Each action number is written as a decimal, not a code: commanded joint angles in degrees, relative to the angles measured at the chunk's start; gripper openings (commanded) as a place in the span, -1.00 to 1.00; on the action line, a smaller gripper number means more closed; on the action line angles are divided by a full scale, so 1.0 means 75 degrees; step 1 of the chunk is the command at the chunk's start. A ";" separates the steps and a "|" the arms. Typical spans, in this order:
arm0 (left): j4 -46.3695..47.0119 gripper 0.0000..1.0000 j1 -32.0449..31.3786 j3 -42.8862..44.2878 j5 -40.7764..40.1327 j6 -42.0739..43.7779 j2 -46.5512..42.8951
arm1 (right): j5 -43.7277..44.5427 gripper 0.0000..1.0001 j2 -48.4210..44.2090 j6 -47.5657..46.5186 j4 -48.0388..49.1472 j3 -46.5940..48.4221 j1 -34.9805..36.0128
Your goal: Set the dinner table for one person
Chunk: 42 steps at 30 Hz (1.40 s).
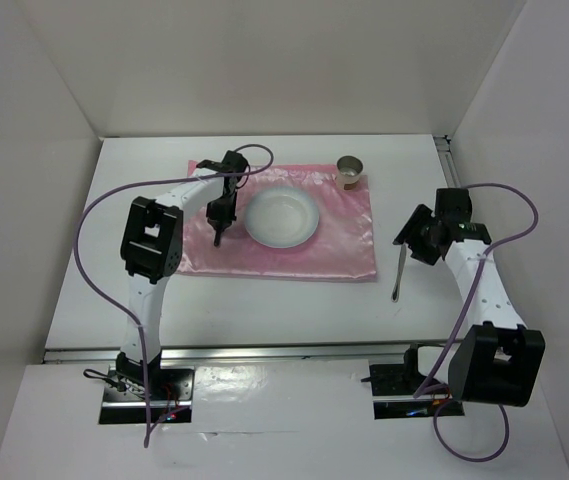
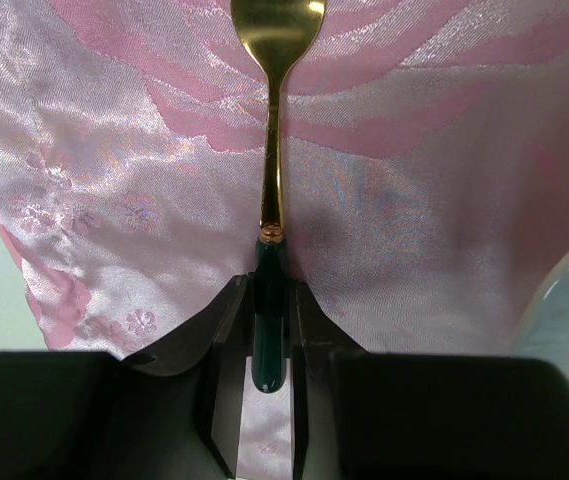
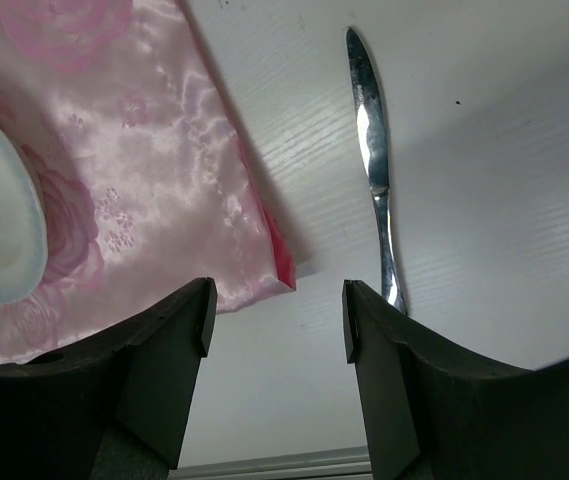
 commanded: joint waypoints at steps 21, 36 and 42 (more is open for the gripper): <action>-0.0562 0.35 0.0023 0.0838 -0.0380 -0.0260 -0.1012 | 0.0326 0.30 0.1191 -0.0011 -0.0217 -0.0268 -0.0048; -0.0576 0.35 0.0269 0.1261 0.0558 -0.0681 -0.3367 | 0.0490 0.19 0.2517 0.0235 -0.0299 0.0024 -0.0048; -0.0341 0.35 0.0340 0.1109 0.0639 -0.0682 -0.3931 | 0.0245 0.06 0.3160 0.0235 0.0053 -0.0127 -0.0118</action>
